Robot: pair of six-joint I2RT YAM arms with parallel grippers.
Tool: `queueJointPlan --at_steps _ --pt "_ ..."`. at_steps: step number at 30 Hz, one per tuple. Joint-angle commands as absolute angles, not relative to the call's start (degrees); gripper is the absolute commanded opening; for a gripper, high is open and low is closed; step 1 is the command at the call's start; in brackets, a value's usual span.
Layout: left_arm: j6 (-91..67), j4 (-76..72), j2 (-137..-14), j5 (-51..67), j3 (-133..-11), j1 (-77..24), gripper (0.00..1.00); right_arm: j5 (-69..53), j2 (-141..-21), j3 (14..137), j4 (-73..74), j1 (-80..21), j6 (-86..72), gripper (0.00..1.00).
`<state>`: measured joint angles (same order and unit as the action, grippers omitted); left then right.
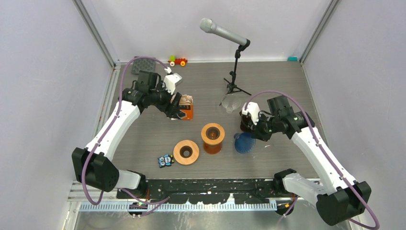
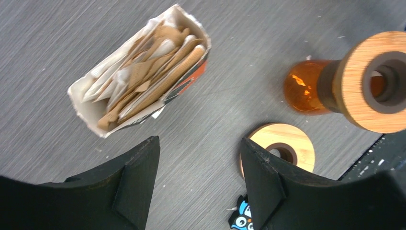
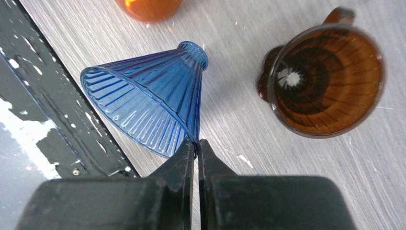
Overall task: Place the coffee filter in the dripper
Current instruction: Pick up the coffee dripper from the center of the board, then place the coffee dripper in the dripper holder.
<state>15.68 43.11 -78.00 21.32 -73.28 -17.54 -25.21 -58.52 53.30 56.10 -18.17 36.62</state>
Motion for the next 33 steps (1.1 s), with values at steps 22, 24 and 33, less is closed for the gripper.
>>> queueJointPlan --at_steps 22,24,33 --pt "-8.6 35.3 -87.8 22.5 -97.4 -39.1 0.58 -18.6 -69.0 79.8 43.5 -19.0 1.8 0.01" --pt "-10.2 35.5 -89.6 21.6 -98.7 -40.0 0.60 -18.0 -69.4 80.2 42.7 -19.1 0.2 0.00" --pt "-12.8 33.5 -94.3 16.8 -100.1 -43.1 0.61 -16.1 -69.6 79.5 40.9 -19.7 -5.8 0.01"
